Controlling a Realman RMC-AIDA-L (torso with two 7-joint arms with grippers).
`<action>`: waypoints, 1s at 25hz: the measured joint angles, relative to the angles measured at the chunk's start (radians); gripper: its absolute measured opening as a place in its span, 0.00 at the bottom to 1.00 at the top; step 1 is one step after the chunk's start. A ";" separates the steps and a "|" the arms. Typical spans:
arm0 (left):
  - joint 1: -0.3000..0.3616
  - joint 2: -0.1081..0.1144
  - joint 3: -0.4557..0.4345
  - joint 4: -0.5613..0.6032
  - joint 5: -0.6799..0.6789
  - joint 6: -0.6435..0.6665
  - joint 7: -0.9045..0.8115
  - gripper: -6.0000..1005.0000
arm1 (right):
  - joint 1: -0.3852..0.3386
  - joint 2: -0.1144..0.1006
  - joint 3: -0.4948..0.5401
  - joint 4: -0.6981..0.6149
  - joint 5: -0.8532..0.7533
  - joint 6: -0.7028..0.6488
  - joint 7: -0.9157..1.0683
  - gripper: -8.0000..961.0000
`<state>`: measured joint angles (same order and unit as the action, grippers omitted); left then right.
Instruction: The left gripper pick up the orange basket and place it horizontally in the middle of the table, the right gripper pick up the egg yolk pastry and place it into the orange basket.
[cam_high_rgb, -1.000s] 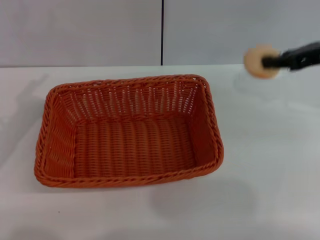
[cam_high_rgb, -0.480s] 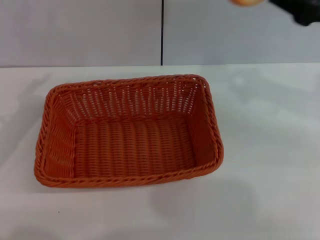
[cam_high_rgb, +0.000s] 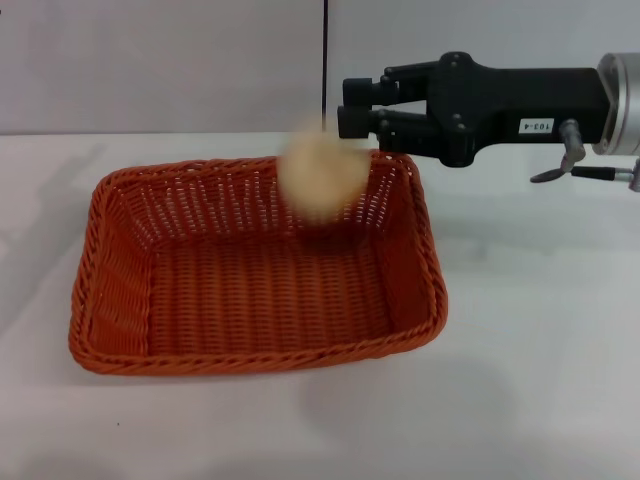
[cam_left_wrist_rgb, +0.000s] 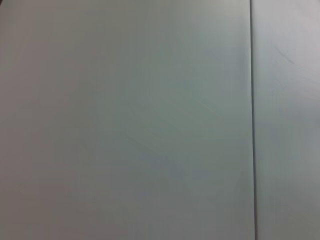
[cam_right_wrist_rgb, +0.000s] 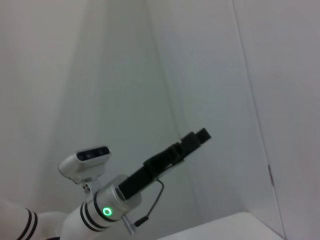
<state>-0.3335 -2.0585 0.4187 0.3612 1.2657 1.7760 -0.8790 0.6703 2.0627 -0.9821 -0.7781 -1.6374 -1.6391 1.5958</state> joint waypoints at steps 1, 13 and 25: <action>0.001 0.000 0.000 0.000 0.000 0.000 0.000 0.60 | -0.003 0.000 0.001 0.001 0.000 0.001 0.000 0.20; -0.002 -0.002 0.005 -0.008 0.001 0.006 -0.002 0.60 | -0.093 0.001 0.094 -0.002 0.079 -0.022 -0.039 0.61; 0.000 -0.004 0.002 -0.011 -0.004 0.012 -0.002 0.60 | -0.255 0.007 0.283 0.175 0.375 -0.026 -0.477 0.65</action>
<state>-0.3336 -2.0629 0.4207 0.3500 1.2621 1.7884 -0.8805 0.4152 2.0700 -0.6993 -0.6033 -1.2625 -1.6653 1.1184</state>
